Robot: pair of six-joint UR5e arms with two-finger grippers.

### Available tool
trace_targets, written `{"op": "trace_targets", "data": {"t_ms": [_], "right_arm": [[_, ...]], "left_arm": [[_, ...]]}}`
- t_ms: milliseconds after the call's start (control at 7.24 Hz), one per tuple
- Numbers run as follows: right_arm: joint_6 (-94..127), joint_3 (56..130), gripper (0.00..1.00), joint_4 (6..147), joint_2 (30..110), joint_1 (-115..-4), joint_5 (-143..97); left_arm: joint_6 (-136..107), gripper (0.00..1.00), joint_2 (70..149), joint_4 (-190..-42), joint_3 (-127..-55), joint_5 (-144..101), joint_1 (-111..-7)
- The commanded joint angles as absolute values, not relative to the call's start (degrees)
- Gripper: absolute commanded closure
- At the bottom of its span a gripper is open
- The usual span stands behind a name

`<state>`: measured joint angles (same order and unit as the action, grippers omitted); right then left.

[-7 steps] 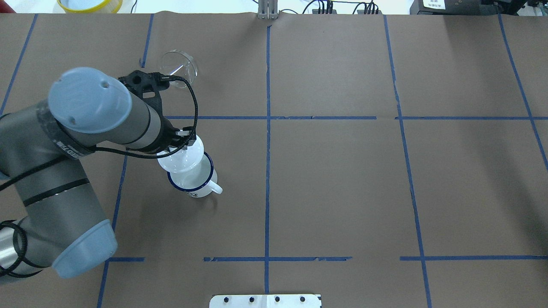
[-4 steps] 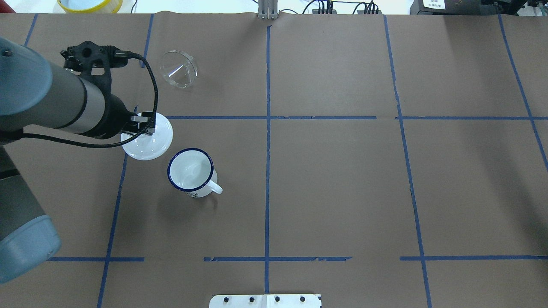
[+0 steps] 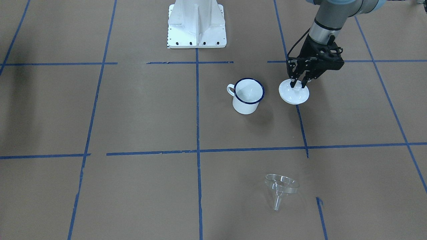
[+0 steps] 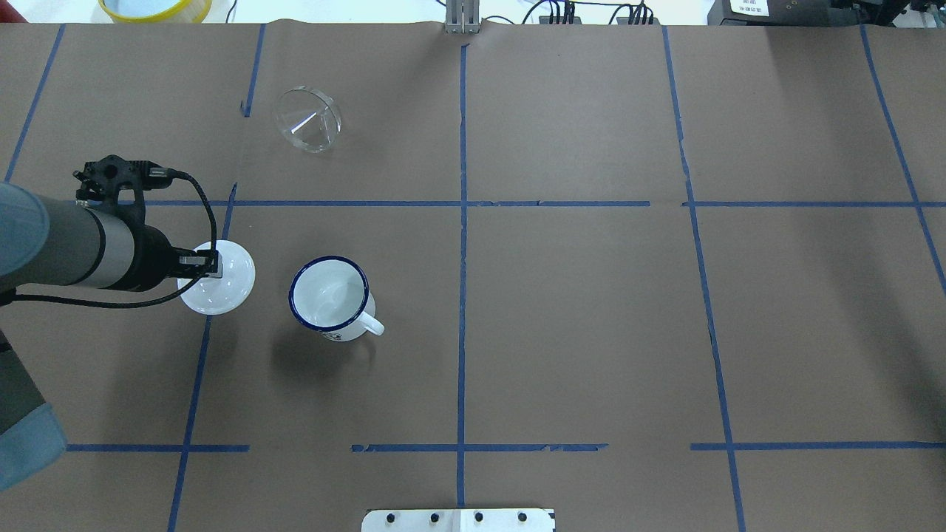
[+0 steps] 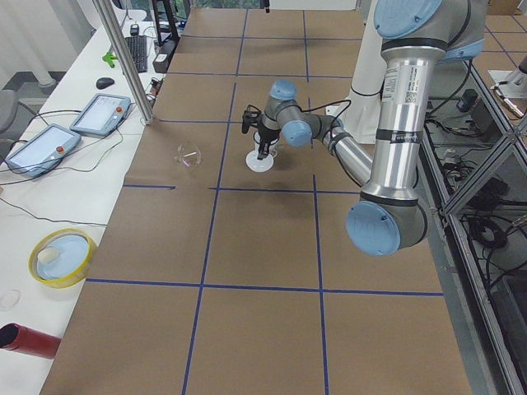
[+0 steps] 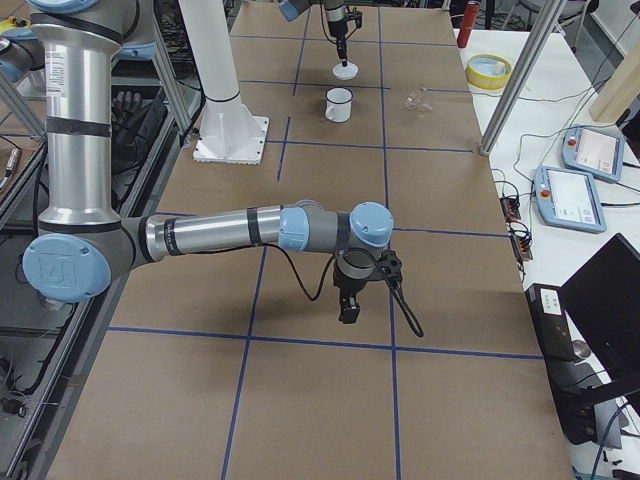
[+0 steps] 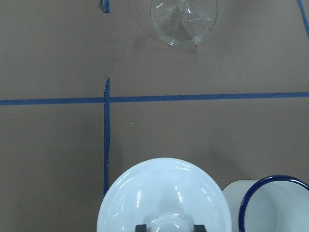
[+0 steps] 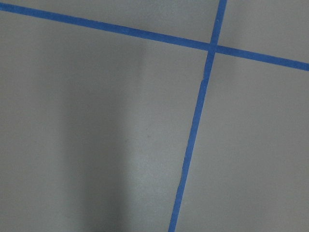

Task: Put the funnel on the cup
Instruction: 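Lower the lid onto the table beside the mug and open the left gripper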

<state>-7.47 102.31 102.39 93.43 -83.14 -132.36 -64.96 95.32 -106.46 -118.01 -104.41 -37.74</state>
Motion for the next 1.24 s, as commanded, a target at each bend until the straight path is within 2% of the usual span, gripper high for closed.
{"op": "trace_targets", "data": {"t_ms": [0,553,691,829,1106], "right_arm": [[-7.5,102.4,0.0,102.4,93.4,-83.1,-132.4],[-7.5,102.4,0.0,102.4,93.4,-83.1,-132.4],[-7.5,102.3,0.0,102.4,93.4,-83.1,-132.4],[-7.5,102.4,0.0,102.4,93.4,-83.1,-132.4],[-7.5,102.3,0.0,102.4,93.4,-83.1,-132.4]], "left_arm": [[-67.8,1.0,95.5,-113.1,-111.3,-101.7,-34.1],[-68.0,1.0,95.8,-115.0,-109.5,-101.4,-32.8],[-68.0,0.87,96.1,-115.0,-109.3,-101.3,-32.8],[-68.0,0.69,96.2,-115.0,-109.1,-101.3,-32.8],[-68.0,0.21,96.8,-115.0,-108.2,-101.3,-32.8]]}}
